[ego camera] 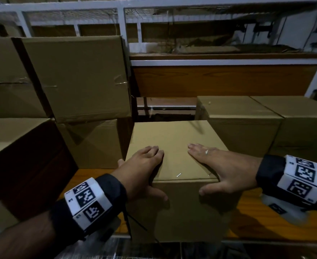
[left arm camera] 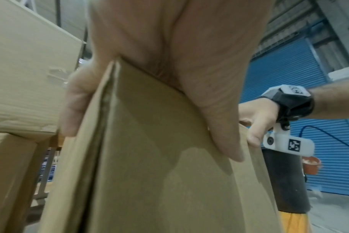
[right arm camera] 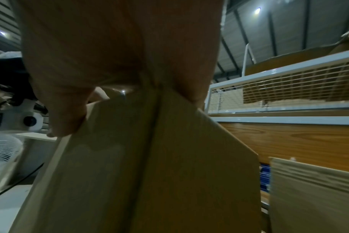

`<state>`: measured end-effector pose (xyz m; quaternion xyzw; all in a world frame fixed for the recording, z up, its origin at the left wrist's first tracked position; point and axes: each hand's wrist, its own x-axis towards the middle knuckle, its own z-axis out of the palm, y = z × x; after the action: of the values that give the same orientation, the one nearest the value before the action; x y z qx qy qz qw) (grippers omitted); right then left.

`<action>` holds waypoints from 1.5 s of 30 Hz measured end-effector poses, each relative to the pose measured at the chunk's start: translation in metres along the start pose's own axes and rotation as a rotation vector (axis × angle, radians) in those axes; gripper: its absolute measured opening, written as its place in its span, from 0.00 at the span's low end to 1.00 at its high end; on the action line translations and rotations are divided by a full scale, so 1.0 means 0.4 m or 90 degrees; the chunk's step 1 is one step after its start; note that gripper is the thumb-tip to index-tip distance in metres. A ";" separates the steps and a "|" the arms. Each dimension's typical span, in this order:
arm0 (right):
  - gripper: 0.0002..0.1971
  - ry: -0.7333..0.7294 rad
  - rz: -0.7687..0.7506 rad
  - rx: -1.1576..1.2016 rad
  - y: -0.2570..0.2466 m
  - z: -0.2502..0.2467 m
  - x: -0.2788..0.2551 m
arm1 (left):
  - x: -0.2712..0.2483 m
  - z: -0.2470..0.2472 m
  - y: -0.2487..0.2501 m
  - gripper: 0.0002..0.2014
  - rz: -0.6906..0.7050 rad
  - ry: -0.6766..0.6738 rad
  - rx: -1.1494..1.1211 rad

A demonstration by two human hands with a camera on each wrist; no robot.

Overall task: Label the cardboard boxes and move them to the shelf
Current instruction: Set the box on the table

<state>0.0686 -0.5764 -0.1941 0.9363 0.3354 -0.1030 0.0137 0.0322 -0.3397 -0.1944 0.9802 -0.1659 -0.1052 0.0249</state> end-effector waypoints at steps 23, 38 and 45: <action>0.51 0.089 0.048 0.052 0.008 0.012 0.032 | 0.057 0.036 -0.045 0.52 -0.049 0.069 0.017; 0.59 0.154 0.090 0.109 0.025 0.045 -0.001 | 0.040 0.062 -0.089 0.50 -0.030 0.122 0.007; 0.57 0.162 0.086 0.115 0.026 0.041 0.013 | 0.044 0.057 -0.092 0.50 -0.037 0.120 0.006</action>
<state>0.0761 -0.5828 -0.2115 0.9596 0.2602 -0.0123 -0.1066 0.0551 -0.3112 -0.2232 0.9902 -0.1349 -0.0124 0.0326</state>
